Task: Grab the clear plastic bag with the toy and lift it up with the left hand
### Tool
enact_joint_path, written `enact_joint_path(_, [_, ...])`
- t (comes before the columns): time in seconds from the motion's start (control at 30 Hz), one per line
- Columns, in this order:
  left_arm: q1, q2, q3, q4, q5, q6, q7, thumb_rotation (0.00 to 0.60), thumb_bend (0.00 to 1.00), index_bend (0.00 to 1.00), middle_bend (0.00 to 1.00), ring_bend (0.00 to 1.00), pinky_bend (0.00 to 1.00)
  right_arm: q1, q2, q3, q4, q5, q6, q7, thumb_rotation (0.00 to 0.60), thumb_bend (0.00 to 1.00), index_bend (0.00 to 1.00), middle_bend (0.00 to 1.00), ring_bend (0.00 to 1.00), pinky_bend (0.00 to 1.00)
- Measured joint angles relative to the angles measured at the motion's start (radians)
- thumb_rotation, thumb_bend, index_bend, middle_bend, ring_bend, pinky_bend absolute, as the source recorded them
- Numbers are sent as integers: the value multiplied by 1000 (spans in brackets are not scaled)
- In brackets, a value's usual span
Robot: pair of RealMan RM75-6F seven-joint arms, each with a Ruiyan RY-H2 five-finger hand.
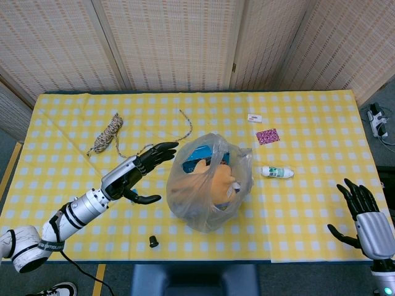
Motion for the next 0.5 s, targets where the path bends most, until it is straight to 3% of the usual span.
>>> enact_joint_path(0.5, [-46, -29, -35, -10, -23, -26, -15, 600, 274, 0, 0, 0, 12, -7, 10, -4, 4, -3, 7, 22, 600, 254, 0, 0, 19, 0])
